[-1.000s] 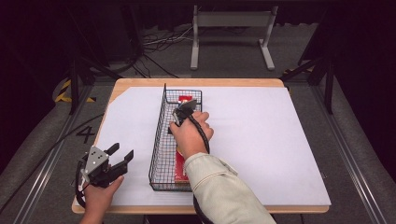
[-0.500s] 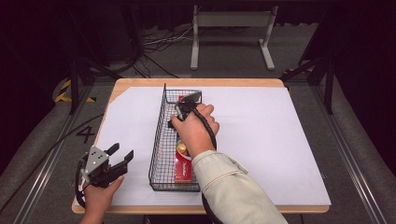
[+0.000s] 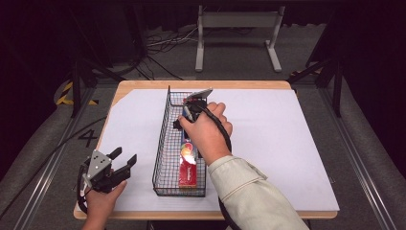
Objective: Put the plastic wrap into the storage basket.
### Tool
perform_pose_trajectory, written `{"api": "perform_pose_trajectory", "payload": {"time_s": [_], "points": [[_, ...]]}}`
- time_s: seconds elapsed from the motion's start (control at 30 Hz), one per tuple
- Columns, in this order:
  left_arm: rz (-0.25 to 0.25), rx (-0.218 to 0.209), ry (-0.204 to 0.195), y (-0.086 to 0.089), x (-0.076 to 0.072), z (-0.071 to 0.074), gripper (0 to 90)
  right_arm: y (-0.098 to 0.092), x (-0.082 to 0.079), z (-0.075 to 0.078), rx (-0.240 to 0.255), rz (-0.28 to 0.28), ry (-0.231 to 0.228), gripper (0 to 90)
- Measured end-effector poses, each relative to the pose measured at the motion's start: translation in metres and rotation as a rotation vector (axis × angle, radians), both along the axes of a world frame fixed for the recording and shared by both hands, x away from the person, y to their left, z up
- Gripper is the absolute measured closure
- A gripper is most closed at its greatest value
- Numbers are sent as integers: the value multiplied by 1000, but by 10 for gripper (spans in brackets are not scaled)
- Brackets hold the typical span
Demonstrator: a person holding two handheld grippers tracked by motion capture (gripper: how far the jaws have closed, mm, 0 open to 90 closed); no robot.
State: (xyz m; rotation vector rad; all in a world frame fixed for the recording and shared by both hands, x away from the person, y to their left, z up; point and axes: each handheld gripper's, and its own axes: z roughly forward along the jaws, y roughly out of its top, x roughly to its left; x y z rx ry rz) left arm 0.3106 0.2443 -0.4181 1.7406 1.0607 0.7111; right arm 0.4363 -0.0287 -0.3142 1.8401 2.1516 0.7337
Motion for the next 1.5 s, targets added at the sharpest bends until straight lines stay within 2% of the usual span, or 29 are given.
{"api": "perform_pose_trajectory", "payload": {"time_s": [0.2,0.33,0.47,0.53,0.67,0.73,0.93,1.03,1.47,1.5], "points": [[0,2,4,0,0,0,395,-12,-7,4,3,71,-54,207],[0,6,6,-1,0,-1,395,-24,-11,9,38,80,-44,210],[2,5,12,0,0,0,386,-34,-13,16,11,111,-75,209],[3,6,14,0,1,-1,382,-41,-17,20,15,140,-85,203],[5,7,14,1,1,-1,379,-56,-22,25,16,167,-98,203],[6,8,16,1,1,0,377,-64,-24,27,16,177,-89,203],[13,10,23,1,1,-1,365,-90,-26,34,32,177,-102,201],[13,10,23,2,1,-1,365,-110,-27,36,42,187,-130,200],[18,18,21,2,0,0,365,-159,-33,42,73,199,-178,187],[19,20,19,2,0,0,365,-165,-34,42,73,213,-185,176]]}}
